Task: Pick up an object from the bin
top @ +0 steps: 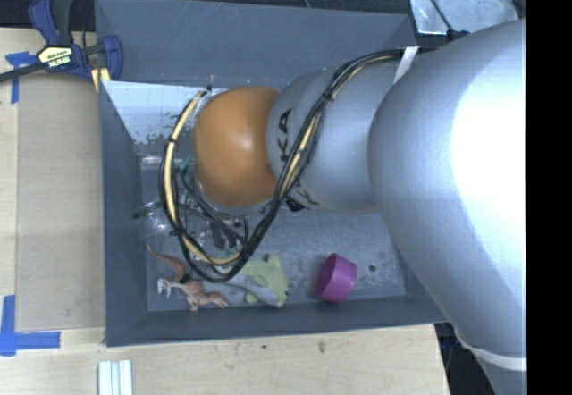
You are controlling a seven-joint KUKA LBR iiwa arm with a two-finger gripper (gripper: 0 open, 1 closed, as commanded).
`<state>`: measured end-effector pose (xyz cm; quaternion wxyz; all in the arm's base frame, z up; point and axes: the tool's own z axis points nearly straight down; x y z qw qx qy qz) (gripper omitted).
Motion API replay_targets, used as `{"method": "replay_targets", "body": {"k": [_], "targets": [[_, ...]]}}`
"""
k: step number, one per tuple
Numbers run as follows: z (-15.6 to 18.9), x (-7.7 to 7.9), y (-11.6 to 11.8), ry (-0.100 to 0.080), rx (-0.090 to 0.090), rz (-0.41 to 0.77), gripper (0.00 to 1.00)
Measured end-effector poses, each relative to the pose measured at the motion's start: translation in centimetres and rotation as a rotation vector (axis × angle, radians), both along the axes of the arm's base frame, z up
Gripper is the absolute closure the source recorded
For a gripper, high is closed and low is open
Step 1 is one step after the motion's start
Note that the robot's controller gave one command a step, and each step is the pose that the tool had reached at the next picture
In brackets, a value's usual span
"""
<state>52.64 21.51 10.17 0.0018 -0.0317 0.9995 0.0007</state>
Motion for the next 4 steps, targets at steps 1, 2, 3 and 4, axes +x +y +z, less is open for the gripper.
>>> {"method": "replay_targets", "body": {"k": [1, 2, 3, 4], "targets": [[-2.9, 7.5, 2.6, -0.005, 0.003, -0.326, 0.00], [-3.0, 9.1, 0.5, -0.001, 0.001, -0.368, 1.00], [-3.0, 9.1, 0.5, -0.001, 0.001, -0.368, 1.00], [-3.0, 9.1, 0.5, -0.001, 0.001, -0.368, 1.00]]}}
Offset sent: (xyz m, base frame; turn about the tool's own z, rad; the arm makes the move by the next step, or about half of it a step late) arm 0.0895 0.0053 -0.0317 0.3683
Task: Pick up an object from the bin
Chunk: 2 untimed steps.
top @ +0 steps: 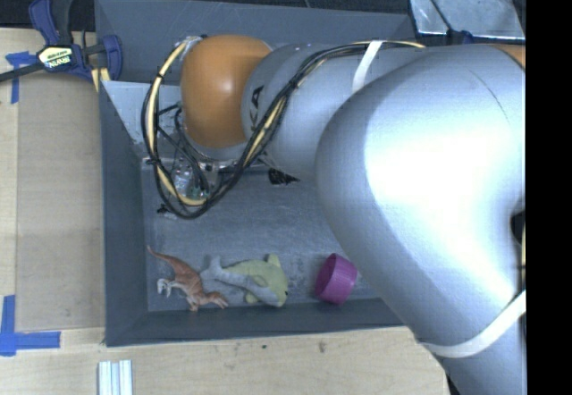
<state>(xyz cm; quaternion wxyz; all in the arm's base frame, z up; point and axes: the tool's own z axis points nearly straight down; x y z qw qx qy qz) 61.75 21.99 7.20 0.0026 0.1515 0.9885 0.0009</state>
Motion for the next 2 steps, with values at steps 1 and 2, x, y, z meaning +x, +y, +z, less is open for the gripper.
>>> {"method": "replay_targets", "body": {"k": [1, 2], "targets": [[0.34, -0.04, -0.02, 0.002, 0.000, 0.000, 1.00], [1.05, -0.03, -0.03, 0.003, 0.000, 0.000, 1.00]]}}
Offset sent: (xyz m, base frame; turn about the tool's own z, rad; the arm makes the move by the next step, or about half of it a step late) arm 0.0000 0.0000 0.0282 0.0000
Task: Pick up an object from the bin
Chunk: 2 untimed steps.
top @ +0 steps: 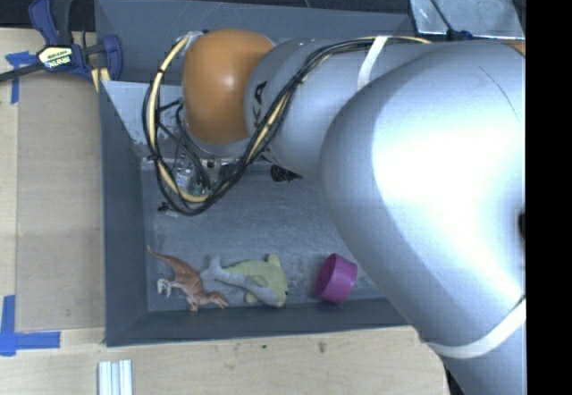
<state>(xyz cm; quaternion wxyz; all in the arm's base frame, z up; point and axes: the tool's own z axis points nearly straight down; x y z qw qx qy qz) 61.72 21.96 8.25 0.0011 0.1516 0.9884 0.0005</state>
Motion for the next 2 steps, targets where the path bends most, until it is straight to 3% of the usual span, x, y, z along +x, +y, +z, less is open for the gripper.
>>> {"method": "replay_targets", "body": {"k": [2], "targets": [[2.6, 0.0, 0.0, 0.001, 0.000, -0.001, 1.00]]}}
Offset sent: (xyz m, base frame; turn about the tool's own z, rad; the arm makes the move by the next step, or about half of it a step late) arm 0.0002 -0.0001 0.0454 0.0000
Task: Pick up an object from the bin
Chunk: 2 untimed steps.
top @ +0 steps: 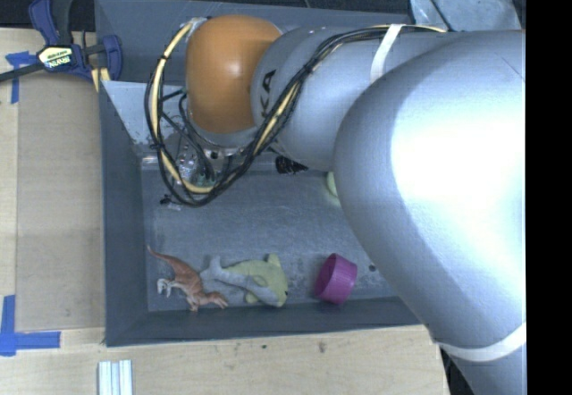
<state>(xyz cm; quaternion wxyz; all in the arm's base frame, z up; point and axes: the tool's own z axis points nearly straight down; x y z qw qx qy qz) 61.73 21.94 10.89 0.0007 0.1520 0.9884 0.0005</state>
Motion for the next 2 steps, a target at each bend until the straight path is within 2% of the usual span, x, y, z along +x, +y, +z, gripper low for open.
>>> {"method": "replay_targets", "body": {"k": [2], "targets": [[3.2, 0.0, 0.0, 0.001, 0.000, 0.000, 1.00]]}}
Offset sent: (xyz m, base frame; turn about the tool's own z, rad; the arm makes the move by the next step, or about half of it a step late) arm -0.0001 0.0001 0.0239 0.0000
